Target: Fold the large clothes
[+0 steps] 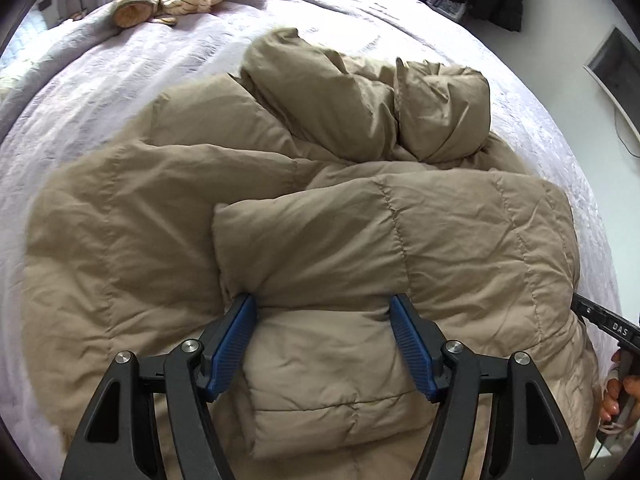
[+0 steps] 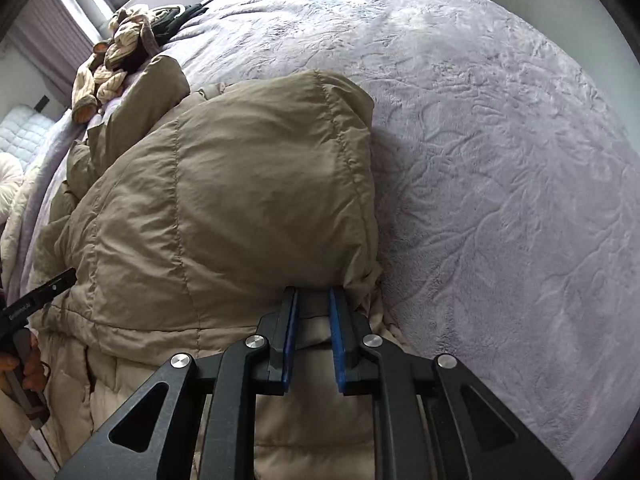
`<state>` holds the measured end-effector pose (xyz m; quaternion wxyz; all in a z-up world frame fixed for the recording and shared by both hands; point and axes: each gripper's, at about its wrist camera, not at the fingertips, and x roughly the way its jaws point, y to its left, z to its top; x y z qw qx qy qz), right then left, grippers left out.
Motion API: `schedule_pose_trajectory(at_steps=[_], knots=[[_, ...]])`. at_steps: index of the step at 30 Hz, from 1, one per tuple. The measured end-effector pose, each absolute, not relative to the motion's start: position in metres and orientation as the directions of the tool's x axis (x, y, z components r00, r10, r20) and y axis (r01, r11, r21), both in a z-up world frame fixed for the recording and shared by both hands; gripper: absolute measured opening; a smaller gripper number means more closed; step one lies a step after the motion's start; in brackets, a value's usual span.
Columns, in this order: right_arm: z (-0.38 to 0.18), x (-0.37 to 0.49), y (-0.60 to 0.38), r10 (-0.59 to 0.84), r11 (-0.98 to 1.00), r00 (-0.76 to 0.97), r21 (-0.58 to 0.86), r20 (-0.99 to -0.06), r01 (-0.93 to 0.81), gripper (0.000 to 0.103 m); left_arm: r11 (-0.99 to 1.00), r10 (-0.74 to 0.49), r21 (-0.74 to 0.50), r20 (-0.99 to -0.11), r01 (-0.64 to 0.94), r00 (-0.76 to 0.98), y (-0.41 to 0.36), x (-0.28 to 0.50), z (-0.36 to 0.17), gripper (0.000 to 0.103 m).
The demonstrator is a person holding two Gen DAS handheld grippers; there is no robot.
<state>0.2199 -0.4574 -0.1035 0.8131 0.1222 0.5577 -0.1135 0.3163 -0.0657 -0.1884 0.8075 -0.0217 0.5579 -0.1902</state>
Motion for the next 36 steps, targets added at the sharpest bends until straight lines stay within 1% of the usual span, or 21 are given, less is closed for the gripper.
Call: schedule_pose_trajectory(at_steps=[2,9,12,18,22,29,30,31,32,33,36], knots=[[-0.098,0.216,-0.460,-0.039,0.941,0.354,0.085,-0.934,0.328,0.019,0.934,-0.315,-0.231,-0.892,0.272,0.324,-0.061,0.311,-0.177,0.071],[-0.076,0.197,-0.462,-0.019,0.932,0.371,0.118,-0.929,0.344,0.020,0.960,-0.247,-0.183,-0.911,0.213,0.329,-0.039,0.289,-0.157,0.071],[-0.071,0.187,-0.462,-0.004,0.929,0.364,0.131,-0.932,0.347,0.026,0.967,-0.223,-0.167,-0.921,0.193,0.319,-0.033,0.276,-0.154,0.071],[-0.062,0.166,-0.458,0.025,0.923,0.351,0.157,-0.936,0.352,0.029,0.975,-0.197,-0.151,-0.929,0.165,0.312,-0.032,0.257,-0.146,0.071],[-0.056,0.161,-0.452,0.042,0.922,0.347,0.171,-0.937,0.349,0.033,0.979,-0.180,-0.142,-0.937,0.147,0.299,-0.035,0.246,-0.139,0.071],[-0.045,0.152,-0.445,0.077,0.923,0.332,0.193,-0.940,0.334,0.037,0.981,-0.177,-0.146,-0.944,0.127,0.277,-0.040,0.227,-0.128,0.071],[-0.044,0.151,-0.444,0.078,0.924,0.330,0.192,-0.941,0.332,0.037,0.981,-0.178,-0.149,-0.945,0.124,0.274,-0.040,0.225,-0.126,0.076],[-0.041,0.149,-0.443,0.079,0.924,0.328,0.193,-0.941,0.330,0.038,0.982,-0.175,-0.148,-0.946,0.117,0.271,-0.040,0.222,-0.125,0.087],[-0.040,0.148,-0.443,0.082,0.925,0.327,0.194,-0.942,0.328,0.039,0.984,-0.166,-0.142,-0.946,0.107,0.277,-0.040,0.219,-0.122,0.101],[-0.038,0.147,-0.442,0.085,0.925,0.324,0.195,-0.942,0.325,0.039,0.986,-0.157,-0.133,-0.943,0.099,0.294,-0.039,0.215,-0.118,0.102],[-0.034,0.144,-0.441,0.091,0.926,0.319,0.198,-0.943,0.322,0.040,0.988,-0.144,-0.120,-0.943,0.098,0.300,-0.041,0.207,-0.110,0.102]])
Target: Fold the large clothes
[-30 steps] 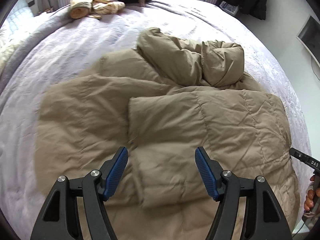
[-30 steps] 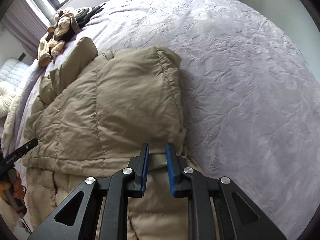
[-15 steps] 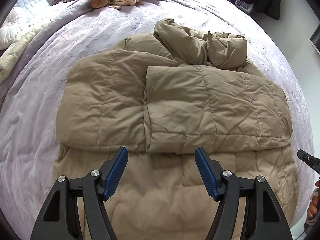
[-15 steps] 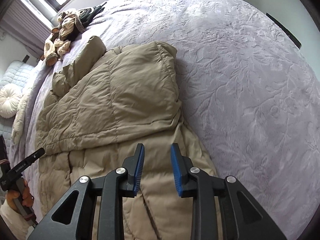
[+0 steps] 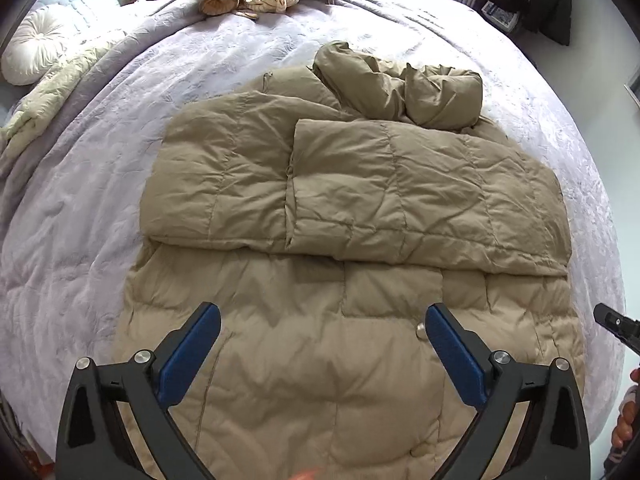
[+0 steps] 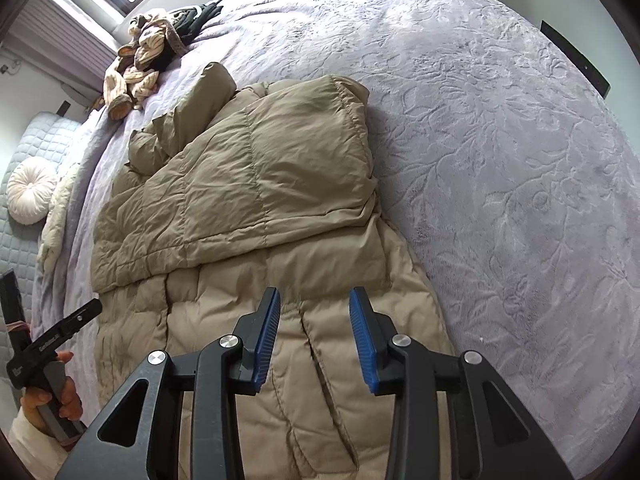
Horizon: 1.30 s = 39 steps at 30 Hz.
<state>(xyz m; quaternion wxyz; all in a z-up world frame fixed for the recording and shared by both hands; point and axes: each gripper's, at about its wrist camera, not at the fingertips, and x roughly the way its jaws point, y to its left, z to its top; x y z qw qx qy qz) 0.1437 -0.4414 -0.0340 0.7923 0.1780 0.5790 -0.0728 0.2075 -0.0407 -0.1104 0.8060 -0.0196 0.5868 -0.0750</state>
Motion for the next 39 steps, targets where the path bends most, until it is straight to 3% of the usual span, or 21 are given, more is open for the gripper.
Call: schedule_pose_trajectory(at_steps=[5,11,15,29,39], knots=[[-0.023,0.138,-0.439,0.096,0.926,0.323,0.204,-0.941,0.318,0.050,0.990,-0.125,-0.101,-0.948,0.096,0.292,-0.045,0.195,-0.100,0.102],[-0.006,0.131,-0.437,0.121,0.924,0.348,0.233,-0.930,0.302,0.081,0.992,-0.112,-0.092,-0.952,0.084,0.284,-0.051,0.182,-0.086,0.102],[0.003,0.124,-0.435,0.125,0.927,0.364,0.239,-0.923,0.289,0.086,0.995,-0.094,-0.079,-0.954,0.063,0.284,-0.052,0.174,-0.080,0.102],[0.016,0.103,-0.421,0.177,0.927,0.383,0.284,-0.907,0.246,0.086,0.998,-0.058,-0.057,-0.972,0.012,0.227,-0.030,0.128,-0.072,0.102],[0.025,0.082,-0.393,0.130,0.933,0.427,0.256,-0.895,0.252,0.086,0.989,-0.142,-0.146,-0.976,-0.012,0.164,0.024,0.081,-0.087,0.102]])
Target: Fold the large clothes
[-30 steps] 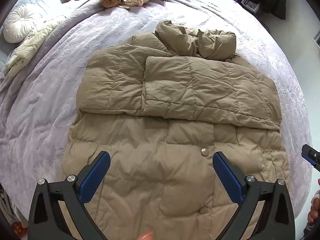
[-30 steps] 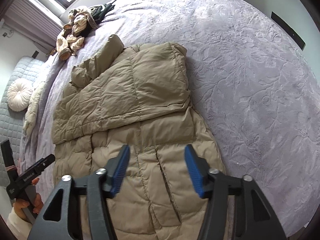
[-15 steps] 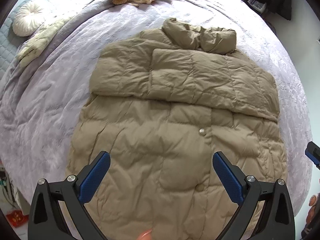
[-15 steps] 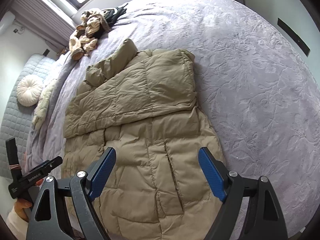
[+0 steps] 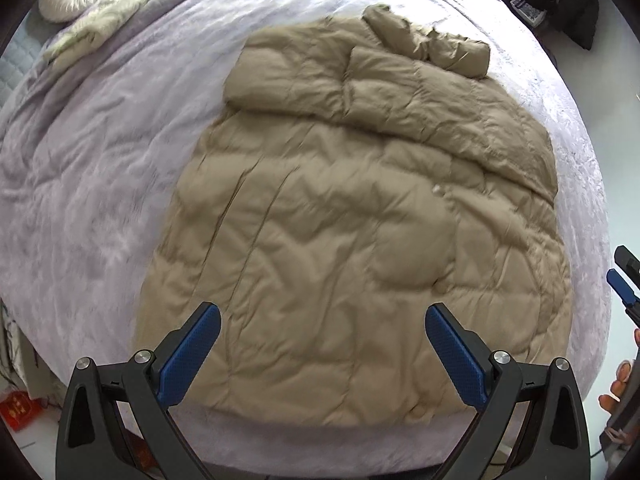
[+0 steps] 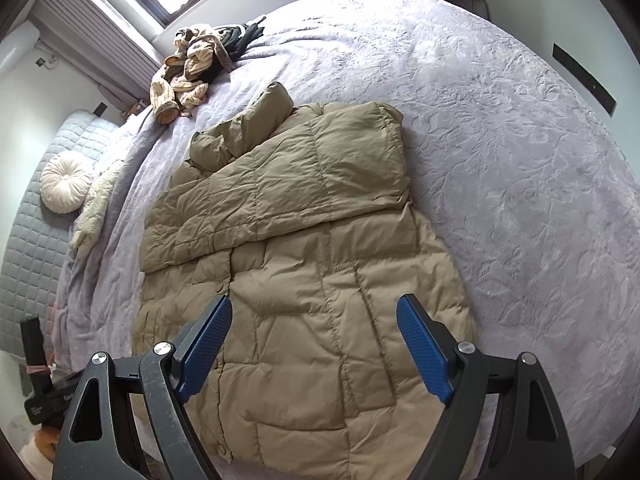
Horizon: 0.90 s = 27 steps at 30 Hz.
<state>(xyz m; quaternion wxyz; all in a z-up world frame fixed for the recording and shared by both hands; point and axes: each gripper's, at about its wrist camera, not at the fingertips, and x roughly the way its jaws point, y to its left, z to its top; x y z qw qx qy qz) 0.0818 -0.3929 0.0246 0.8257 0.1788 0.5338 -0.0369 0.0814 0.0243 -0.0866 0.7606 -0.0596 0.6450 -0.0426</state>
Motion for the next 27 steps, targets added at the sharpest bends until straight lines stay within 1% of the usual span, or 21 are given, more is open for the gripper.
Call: schedule_pose_trajectory(at_steps=[6,11,15,19,23,27], knots=[[0.010,0.050,-0.368,0.090,0.913,0.391,0.233,-0.916,0.335,0.086,0.987,-0.156,-0.160,-0.980,-0.023,0.127,0.069,0.055,-0.104,0.102],[-0.002,0.015,-0.352,-0.023,0.905,0.342,0.126,-0.939,0.407,0.086,0.985,-0.167,-0.170,-0.980,-0.021,0.109,0.105,0.035,-0.113,0.102],[-0.011,-0.011,-0.351,-0.050,0.879,0.299,0.100,-0.953,0.467,0.086,0.975,-0.212,-0.217,-0.973,-0.053,0.090,0.129,0.019,-0.120,0.102],[-0.020,-0.034,-0.358,-0.011,0.827,0.294,0.157,-0.956,0.539,0.086,0.951,-0.285,-0.293,-0.955,-0.099,0.081,0.141,0.010,-0.128,0.102],[-0.034,-0.054,-0.369,0.100,0.737,0.325,0.290,-0.940,0.611,0.086,0.921,-0.351,-0.359,-0.933,-0.148,0.077,0.150,0.004,-0.140,0.102],[-0.050,-0.071,-0.375,0.174,0.648,0.345,0.371,-0.922,0.665,0.087,0.895,-0.400,-0.406,-0.914,-0.187,0.070,0.154,0.001,-0.150,0.102]])
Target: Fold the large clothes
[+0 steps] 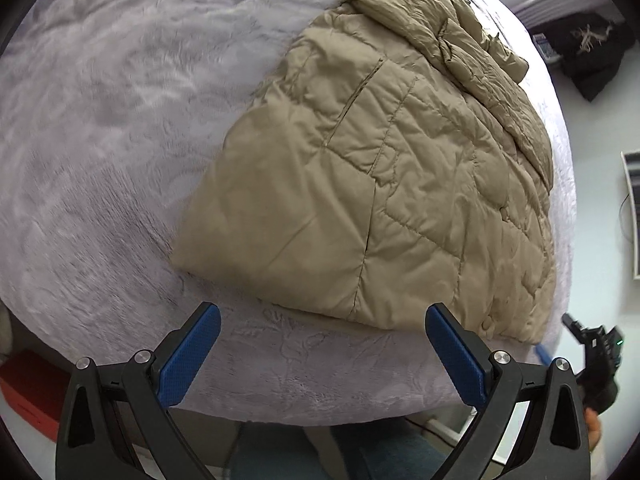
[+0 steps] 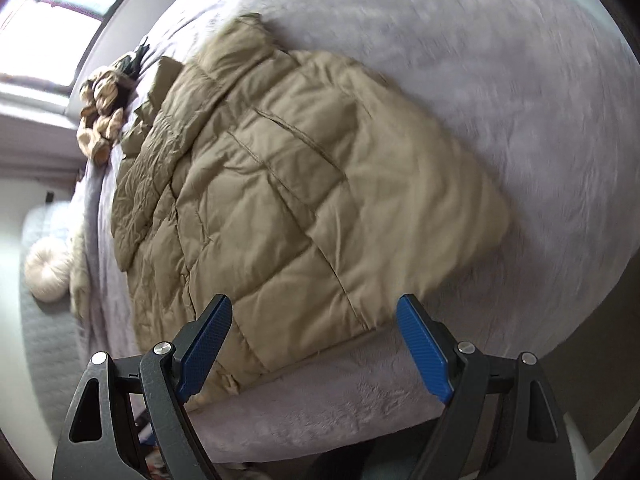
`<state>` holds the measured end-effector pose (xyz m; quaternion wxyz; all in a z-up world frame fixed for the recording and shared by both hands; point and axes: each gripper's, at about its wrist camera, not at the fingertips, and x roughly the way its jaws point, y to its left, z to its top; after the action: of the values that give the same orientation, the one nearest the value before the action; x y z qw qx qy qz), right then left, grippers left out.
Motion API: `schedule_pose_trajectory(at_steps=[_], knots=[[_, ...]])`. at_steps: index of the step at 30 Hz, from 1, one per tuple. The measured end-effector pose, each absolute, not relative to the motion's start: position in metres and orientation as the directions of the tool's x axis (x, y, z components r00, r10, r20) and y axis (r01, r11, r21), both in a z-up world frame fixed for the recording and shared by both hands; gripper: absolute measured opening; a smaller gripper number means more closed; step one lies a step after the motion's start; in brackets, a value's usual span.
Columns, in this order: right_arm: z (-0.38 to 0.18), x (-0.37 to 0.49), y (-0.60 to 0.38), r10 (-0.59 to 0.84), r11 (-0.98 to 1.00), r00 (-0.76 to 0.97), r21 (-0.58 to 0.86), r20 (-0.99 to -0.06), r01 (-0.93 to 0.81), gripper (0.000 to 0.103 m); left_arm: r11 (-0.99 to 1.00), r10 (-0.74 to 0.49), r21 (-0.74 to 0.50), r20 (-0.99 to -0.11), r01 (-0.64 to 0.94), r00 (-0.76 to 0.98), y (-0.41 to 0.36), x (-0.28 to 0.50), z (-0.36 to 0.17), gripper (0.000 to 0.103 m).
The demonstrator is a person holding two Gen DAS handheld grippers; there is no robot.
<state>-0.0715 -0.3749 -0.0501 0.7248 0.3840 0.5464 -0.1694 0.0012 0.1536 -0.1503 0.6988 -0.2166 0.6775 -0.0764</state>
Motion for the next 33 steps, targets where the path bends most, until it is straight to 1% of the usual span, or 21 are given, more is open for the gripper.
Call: schedule_pose_trajectory(at_steps=[3,7,10,17,24,25,27,28,29,30,31,32,33], knots=[[-0.061,-0.082,-0.380,0.218,0.560,0.371,0.427,-0.903,0.709,0.087,0.873,-0.435,-0.442,-0.897,-0.206,0.081,0.158,0.001,-0.157,0.102],[-0.082,-0.102,-0.397,0.311,0.370,0.451,0.544,-0.836,0.753,0.087,0.831,-0.494,-0.500,-0.865,-0.243,0.090,0.162,0.003,-0.170,0.102],[-0.098,-0.112,-0.408,0.344,0.257,0.480,0.572,-0.807,0.779,0.087,0.801,-0.536,-0.537,-0.840,-0.267,0.081,0.162,0.005,-0.180,0.102],[-0.121,-0.113,-0.422,0.341,0.181,0.505,0.583,-0.793,0.792,0.087,0.748,-0.602,-0.601,-0.793,-0.281,0.093,0.149,0.020,-0.196,0.102],[-0.137,-0.097,-0.429,0.358,0.147,0.546,0.623,-0.757,0.768,0.087,0.736,-0.601,-0.603,-0.791,-0.308,0.114,0.135,0.040,-0.208,0.102],[-0.137,-0.095,-0.429,0.360,0.141,0.554,0.630,-0.751,0.764,0.087,0.731,-0.603,-0.610,-0.787,-0.307,0.126,0.134,0.041,-0.206,0.098],[-0.137,-0.093,-0.429,0.360,0.128,0.570,0.645,-0.738,0.754,0.087,0.721,-0.613,-0.624,-0.777,-0.301,0.144,0.134,0.044,-0.202,0.070],[-0.137,-0.093,-0.429,0.358,0.119,0.580,0.652,-0.732,0.749,0.087,0.715,-0.620,-0.633,-0.770,-0.297,0.151,0.135,0.045,-0.201,0.062],[-0.137,-0.093,-0.429,0.357,0.113,0.585,0.656,-0.728,0.746,0.087,0.705,-0.630,-0.647,-0.759,-0.290,0.162,0.137,0.046,-0.199,0.042],[-0.136,-0.093,-0.429,0.355,0.106,0.592,0.660,-0.724,0.744,0.086,0.697,-0.641,-0.660,-0.749,-0.281,0.168,0.140,0.047,-0.198,0.028],[-0.136,-0.095,-0.429,0.351,0.099,0.600,0.665,-0.719,0.740,0.082,0.690,-0.649,-0.669,-0.741,-0.276,0.173,0.142,0.047,-0.197,0.024],[-0.135,-0.095,-0.429,0.349,0.090,0.612,0.675,-0.710,0.732,0.070,0.684,-0.657,-0.679,-0.732,-0.267,0.180,0.144,0.048,-0.193,0.019],[-0.136,-0.094,-0.429,0.350,0.083,0.620,0.683,-0.702,0.726,0.061,0.680,-0.664,-0.688,-0.724,-0.254,0.187,0.145,0.049,-0.189,0.019]])
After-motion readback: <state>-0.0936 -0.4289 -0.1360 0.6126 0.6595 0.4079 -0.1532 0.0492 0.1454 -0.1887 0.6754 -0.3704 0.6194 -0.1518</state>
